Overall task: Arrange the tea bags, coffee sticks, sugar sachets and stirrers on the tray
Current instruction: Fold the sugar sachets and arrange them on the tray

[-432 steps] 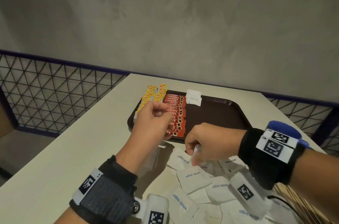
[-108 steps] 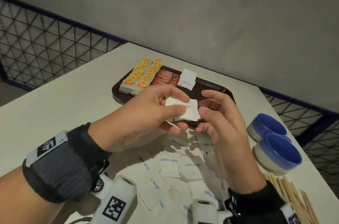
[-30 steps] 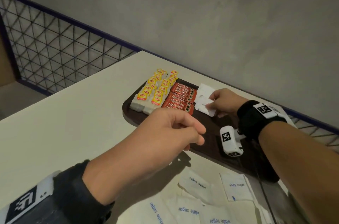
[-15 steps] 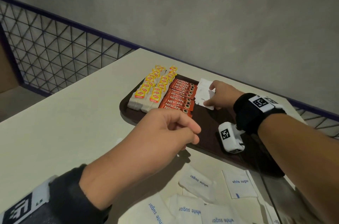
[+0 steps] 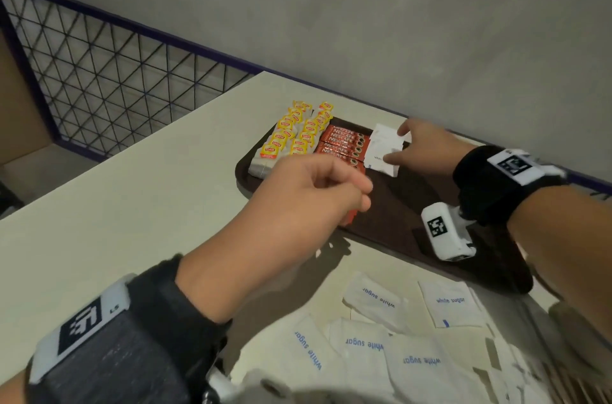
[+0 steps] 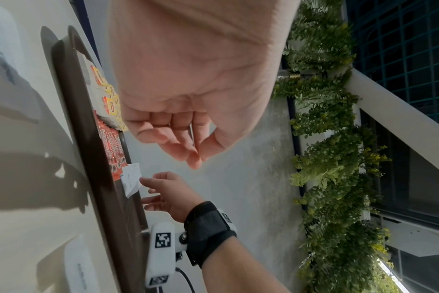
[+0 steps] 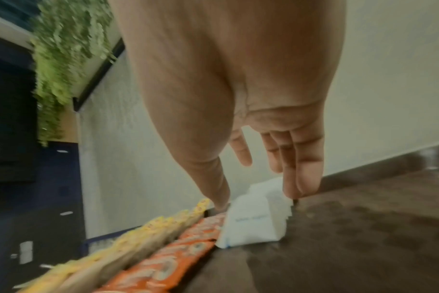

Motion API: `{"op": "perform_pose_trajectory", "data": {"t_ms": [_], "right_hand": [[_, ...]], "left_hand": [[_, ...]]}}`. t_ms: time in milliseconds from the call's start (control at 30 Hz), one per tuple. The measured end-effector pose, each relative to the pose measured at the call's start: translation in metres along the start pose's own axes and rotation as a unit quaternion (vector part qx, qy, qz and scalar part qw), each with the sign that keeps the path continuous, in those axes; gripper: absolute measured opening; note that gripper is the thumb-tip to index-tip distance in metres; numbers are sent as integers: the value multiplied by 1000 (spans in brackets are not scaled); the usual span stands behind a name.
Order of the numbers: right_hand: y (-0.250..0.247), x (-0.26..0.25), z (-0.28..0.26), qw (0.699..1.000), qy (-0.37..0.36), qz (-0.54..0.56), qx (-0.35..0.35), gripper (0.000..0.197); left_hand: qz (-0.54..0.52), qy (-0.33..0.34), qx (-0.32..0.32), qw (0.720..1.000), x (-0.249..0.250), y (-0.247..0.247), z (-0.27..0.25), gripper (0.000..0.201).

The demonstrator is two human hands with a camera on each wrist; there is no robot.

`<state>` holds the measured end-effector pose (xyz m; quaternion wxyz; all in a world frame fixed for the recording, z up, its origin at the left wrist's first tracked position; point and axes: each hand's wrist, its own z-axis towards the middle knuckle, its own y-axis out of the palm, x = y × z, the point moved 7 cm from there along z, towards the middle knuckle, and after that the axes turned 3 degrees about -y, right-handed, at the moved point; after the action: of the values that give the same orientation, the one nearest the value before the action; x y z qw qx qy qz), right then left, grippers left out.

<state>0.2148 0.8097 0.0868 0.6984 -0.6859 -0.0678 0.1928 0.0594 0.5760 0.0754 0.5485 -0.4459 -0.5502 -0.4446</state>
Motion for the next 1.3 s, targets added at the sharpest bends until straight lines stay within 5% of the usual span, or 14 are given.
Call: {"op": "perform_pose_trajectory", "data": {"t_ms": [200, 367, 533, 667, 967, 1300], "right_hand": [[-9, -103, -100, 965, -190, 89, -158, 2], [22, -169, -152, 933, -305, -30, -188, 16], [55, -192, -164, 931, -299, -94, -186, 42], [60, -193, -159, 946, -271, -84, -160, 33], [25, -156, -193, 960, -176, 30, -217, 19], [39, -157, -256, 971, -173, -43, -159, 53]], "left_hand": [[-92, 48, 145, 984, 18, -37, -2, 14], [-120, 62, 226, 965, 27, -67, -3, 16], [-112, 54, 241, 963, 25, -80, 0, 13], [-116, 37, 226, 967, 20, -80, 3, 12], [-133, 42, 215, 967, 23, -80, 2, 11], [-99, 50, 208, 972, 23, -79, 3, 5]]}}
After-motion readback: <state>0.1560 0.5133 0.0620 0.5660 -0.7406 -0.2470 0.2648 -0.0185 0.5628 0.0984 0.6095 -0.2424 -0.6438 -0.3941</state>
